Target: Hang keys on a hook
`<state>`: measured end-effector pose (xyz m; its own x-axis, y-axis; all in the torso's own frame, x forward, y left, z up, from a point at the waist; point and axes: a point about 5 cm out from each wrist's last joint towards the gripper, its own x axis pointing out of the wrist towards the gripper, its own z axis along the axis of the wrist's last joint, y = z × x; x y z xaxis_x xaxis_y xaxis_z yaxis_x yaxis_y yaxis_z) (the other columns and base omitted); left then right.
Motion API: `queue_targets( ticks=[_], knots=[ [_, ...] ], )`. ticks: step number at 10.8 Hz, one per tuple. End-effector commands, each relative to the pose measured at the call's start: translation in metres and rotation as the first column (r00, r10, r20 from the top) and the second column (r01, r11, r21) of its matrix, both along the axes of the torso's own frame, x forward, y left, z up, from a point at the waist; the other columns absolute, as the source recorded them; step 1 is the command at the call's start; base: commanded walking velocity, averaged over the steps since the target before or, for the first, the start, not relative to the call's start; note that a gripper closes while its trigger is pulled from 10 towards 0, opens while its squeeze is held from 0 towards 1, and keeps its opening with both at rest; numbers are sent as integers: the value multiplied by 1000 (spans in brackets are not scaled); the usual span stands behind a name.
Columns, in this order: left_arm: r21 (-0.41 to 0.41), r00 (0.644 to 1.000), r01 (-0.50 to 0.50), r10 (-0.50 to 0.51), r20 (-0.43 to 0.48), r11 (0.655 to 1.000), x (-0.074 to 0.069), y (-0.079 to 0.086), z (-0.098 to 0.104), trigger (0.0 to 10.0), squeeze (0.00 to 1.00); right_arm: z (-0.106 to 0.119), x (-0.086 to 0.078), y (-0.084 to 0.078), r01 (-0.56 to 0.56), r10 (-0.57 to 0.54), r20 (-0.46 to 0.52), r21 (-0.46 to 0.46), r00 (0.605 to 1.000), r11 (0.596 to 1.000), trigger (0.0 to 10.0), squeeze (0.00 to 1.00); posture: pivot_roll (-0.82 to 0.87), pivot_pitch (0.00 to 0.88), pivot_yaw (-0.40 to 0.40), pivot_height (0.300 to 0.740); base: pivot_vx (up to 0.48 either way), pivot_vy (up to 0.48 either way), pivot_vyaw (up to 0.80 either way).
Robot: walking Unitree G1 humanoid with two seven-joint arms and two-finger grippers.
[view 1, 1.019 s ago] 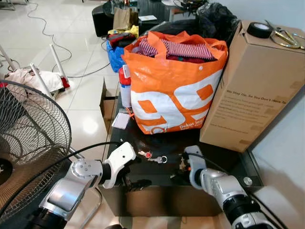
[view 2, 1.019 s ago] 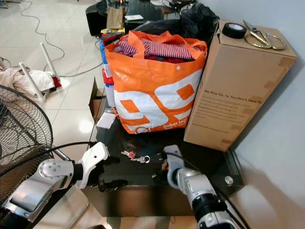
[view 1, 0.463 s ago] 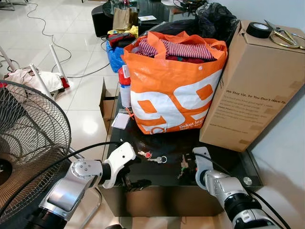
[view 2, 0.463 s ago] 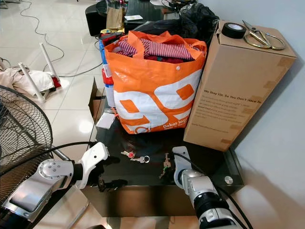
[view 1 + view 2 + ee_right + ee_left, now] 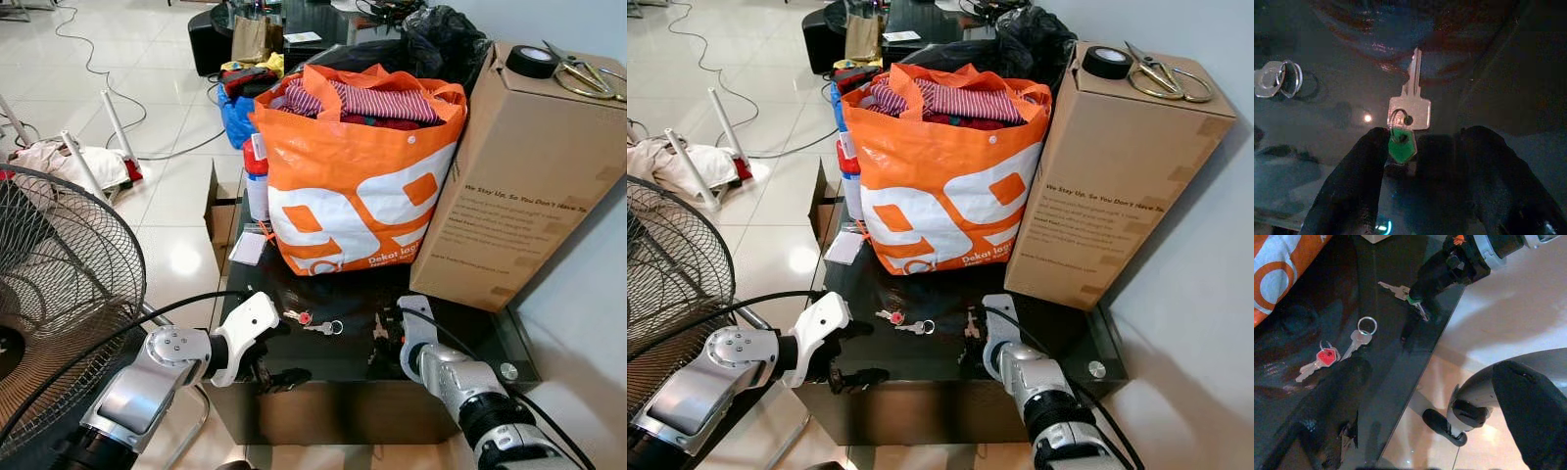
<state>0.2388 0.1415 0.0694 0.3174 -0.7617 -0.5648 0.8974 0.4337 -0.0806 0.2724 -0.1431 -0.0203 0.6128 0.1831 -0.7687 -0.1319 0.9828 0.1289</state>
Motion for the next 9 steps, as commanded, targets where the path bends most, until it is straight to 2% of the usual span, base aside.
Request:
queue_targets(
  ticks=[1,4,7,9],
  knots=[
    [10,1000,14,-14,5,1000,3,-2,2,10000,0,2,3,0,13,-13,15,5,1000,1000,10000,0,-118,0,-21,740,0,0,0],
    [16,1000,17,-17,1,1000,2,1,3,10000,0,-3,2,6,47,-46,20,-11,999,999,10000,0,-109,0,-12,740,0,0,0],
    [28,1000,29,-29,-8,999,1,4,3,10000,0,-3,3,8,121,-122,40,29,992,992,10000,0,-105,0,1,740,0,0,0],
    [36,999,35,-35,-11,999,0,6,4,10000,0,-5,2,10,125,-126,39,35,991,992,4392,0,-99,0,7,740,0,0,0]
  ],
)
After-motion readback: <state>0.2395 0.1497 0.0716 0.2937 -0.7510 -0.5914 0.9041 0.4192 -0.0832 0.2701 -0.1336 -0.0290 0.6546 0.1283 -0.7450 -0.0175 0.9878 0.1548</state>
